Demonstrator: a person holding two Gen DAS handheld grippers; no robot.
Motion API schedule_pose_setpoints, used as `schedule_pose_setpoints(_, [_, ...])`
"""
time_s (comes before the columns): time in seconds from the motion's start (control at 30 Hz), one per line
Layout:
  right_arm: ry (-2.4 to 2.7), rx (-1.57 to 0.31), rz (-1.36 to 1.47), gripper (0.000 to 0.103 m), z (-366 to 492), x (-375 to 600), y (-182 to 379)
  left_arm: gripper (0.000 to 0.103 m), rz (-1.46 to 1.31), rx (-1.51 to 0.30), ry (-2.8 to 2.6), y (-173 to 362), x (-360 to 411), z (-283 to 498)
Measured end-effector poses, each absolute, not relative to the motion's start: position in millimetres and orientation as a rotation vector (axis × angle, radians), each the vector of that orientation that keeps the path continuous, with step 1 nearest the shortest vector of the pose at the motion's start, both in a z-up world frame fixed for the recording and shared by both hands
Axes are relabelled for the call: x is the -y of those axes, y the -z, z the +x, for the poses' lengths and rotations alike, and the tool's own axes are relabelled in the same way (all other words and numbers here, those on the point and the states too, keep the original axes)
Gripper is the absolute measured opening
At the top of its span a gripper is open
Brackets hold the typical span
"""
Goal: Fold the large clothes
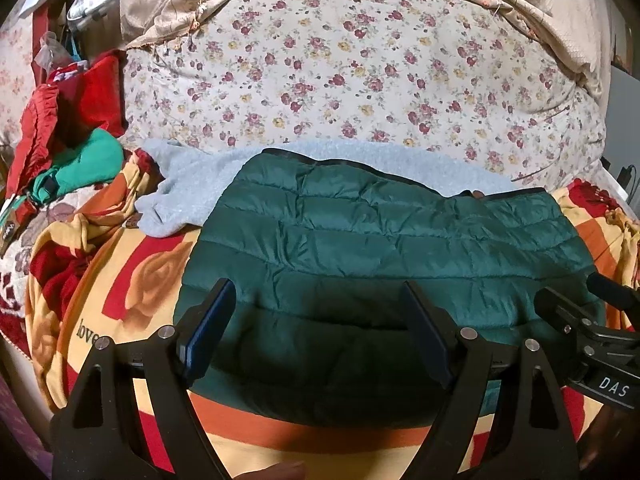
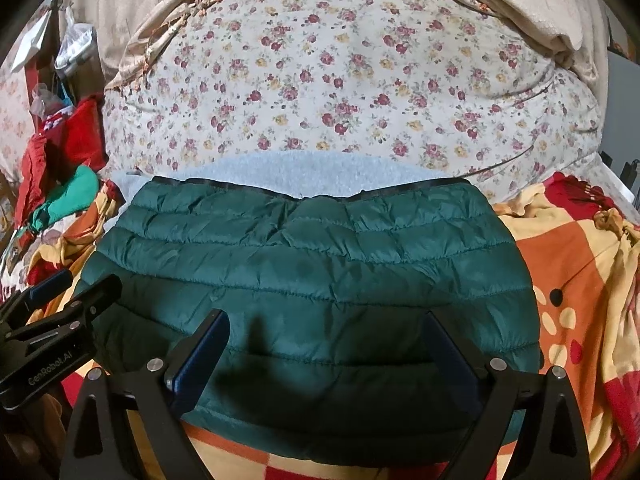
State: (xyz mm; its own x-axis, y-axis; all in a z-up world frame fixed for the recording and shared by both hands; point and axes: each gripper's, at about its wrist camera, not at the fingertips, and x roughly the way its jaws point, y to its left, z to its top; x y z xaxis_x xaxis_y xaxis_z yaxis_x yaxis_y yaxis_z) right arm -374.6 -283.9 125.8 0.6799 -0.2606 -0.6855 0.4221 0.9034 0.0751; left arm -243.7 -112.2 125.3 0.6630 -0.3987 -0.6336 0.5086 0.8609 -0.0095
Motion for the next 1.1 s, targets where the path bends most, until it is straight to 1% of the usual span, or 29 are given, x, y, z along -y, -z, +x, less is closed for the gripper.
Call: schedule_pose_setpoints(1.1, [0.391,-0.730,0.239,0.096,-374,285,-127,0.084,0.188,-0.671,0.506,-121,114,-252])
